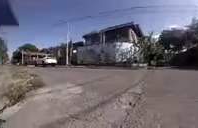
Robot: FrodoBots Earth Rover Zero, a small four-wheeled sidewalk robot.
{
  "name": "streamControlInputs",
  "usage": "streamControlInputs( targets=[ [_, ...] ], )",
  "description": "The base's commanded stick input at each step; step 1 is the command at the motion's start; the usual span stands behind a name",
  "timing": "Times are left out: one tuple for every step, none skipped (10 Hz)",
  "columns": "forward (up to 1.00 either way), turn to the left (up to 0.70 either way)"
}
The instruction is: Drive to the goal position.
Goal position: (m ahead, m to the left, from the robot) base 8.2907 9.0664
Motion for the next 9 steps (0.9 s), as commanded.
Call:
streamControlInputs(
  targets=[
    [0.70,0.35],
    [0.70,0.35],
    [0.70,0.35],
    [0.70,0.35],
    [0.70,0.35],
    [0.70,0.35],
    [0.70,0.35],
    [0.70,0.35],
    [0.70,0.32]
  ],
)
